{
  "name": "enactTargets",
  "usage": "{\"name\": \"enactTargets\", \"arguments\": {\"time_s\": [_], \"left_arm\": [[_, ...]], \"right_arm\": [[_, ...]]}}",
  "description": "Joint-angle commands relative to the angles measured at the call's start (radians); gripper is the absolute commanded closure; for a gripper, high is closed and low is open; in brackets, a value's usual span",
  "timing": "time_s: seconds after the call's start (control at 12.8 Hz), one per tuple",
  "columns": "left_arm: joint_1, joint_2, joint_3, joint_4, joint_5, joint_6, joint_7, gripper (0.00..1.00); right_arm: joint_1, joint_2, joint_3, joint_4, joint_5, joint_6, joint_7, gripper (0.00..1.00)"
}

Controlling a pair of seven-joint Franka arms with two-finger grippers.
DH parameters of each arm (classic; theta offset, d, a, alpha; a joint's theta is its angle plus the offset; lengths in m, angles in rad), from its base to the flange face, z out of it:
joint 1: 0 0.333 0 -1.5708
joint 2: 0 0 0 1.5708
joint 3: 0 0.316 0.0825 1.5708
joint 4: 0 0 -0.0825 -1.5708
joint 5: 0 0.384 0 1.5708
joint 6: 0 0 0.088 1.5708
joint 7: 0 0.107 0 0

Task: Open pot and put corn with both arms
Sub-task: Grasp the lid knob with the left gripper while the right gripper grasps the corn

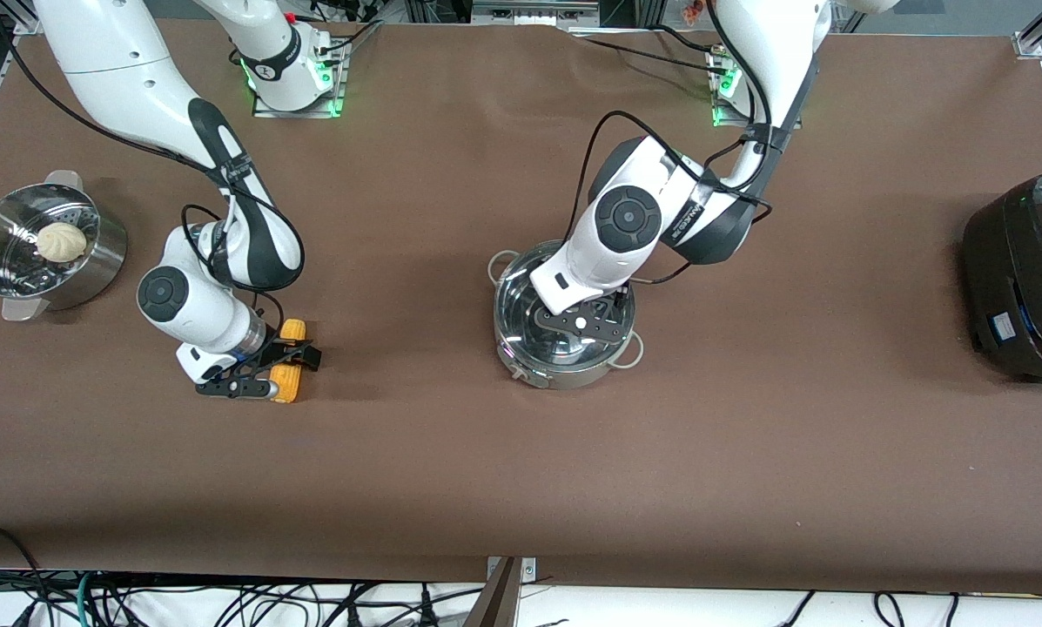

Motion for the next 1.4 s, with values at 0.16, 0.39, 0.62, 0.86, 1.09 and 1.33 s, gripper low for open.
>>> {"name": "enactTargets", "arguments": {"time_s": [0.16,0.39,0.62,0.86,1.09,1.33], "left_arm": [[-0.011,0.005,0.010,0.030,-0.007,-0.010,-0.006,0.39],[-0.008,0.004,0.010,0.030,-0.007,-0.010,-0.006,0.52],[-0.010,0.004,0.010,0.030,-0.007,-0.010,-0.006,0.65],[-0.007,-0.021,0.013,0.030,-0.010,-0.023,-0.009,0.66],[0.006,-0.073,0.022,0.032,-0.013,-0.074,-0.012,0.66],[0.103,-0.142,0.019,0.049,-0.011,-0.181,-0.009,0.66]], "right_arm": [[-0.002,0.011,-0.005,-0.009,0.003,0.033,-0.040,0.00],[-0.006,0.015,-0.005,-0.009,0.003,0.042,-0.080,0.00],[-0.009,0.018,-0.005,-0.009,0.003,0.042,-0.083,0.19],[-0.008,0.016,-0.006,-0.009,0.003,0.033,-0.088,0.80],[-0.008,0.015,-0.005,-0.009,0.003,0.030,-0.091,1.00],[-0.006,0.004,-0.005,-0.004,0.003,-0.004,-0.091,1.00]]}}
